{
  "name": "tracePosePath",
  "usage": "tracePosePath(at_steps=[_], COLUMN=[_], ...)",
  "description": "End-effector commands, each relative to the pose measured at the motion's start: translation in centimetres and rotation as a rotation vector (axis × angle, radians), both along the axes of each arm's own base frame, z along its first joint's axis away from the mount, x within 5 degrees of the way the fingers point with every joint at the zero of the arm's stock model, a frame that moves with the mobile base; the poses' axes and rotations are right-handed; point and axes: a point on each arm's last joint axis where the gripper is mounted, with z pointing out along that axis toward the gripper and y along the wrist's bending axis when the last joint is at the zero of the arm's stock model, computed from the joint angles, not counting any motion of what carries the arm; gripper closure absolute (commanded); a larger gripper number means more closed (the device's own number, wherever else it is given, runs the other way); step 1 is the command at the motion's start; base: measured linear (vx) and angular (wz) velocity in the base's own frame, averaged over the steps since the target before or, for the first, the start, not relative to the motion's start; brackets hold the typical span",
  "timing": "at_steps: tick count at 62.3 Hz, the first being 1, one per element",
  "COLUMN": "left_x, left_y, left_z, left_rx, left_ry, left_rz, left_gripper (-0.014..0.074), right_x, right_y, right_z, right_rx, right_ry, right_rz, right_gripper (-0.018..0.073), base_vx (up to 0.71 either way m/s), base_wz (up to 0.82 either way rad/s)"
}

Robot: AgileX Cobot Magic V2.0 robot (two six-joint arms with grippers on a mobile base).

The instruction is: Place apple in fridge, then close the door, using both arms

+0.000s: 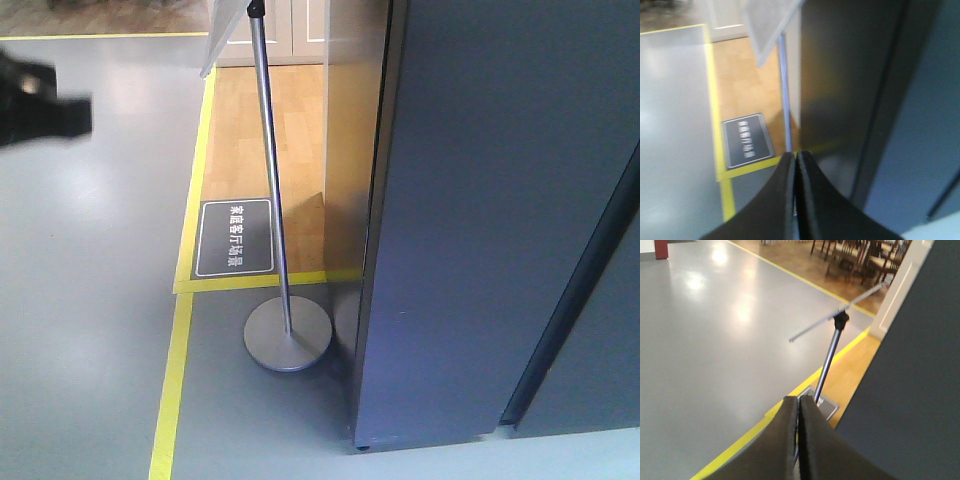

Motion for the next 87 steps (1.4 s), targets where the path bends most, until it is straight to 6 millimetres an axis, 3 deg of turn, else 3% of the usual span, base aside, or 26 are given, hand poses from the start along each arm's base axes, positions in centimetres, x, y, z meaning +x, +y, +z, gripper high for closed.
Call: tracePosePath(at_steps=[1, 8, 12, 24, 31, 36, 47, 87], left_x=[-2.8, -5.5, -6.6, -9.4, -9.9, -10.0, -10.0, -10.0], left_y=[0.9, 2.3, 2.9, 4.2, 4.3, 4.3, 4.1, 4.1], left_z=[-0.8, -4.5, -7.4, -13.8, -16.0, -16.4, -16.1, -16.1], left_rx=[-0.101, -0.173, -0.185, -0.26, -0.26, -0.261, -0.279, -0.279], left_ry=[-0.097, -0.101, -0.079, -0.026, -0.015, -0.016, -0.043, -0.043], left_rz=[-0.091, -0.137, -0.157, -0.206, -0.225, -0.233, -0.254, -0.254], left_gripper=[0.0603, 0.0603, 0.0603, 0.0603, 0.0603, 0.0603, 0.0603, 0.0603], right_x=[-4.2, -7.1, -8.5, -12.0, -13.5, -14.2, -15.4, -15.5], right_y=[0.4, 0.6, 0.6, -0.2, -0.2, -0.2, -0.2, 0.0], right_z=[1.1, -2.0, -4.9, -16.4, -21.8, -23.9, -24.4, -24.4], right_rx=[0.031, 0.057, 0.066, 0.072, 0.076, 0.076, 0.085, 0.109], right_ry=[-0.123, -0.125, -0.112, -0.052, 0.004, 0.009, -0.045, -0.037], right_rz=[0.025, 0.028, 0.011, -0.12, -0.13, -0.134, -0.138, -0.124], right_gripper=[0.0564, 0.0564, 0.0564, 0.0563, 0.0563, 0.0563, 0.0563, 0.0563], base_vx=[0.0, 0.0, 0.0, 0.0, 0.0, 0.0, 0.0, 0.0], base_wz=[0.0, 0.0, 0.0, 0.0, 0.0, 0.0, 0.0, 0.0])
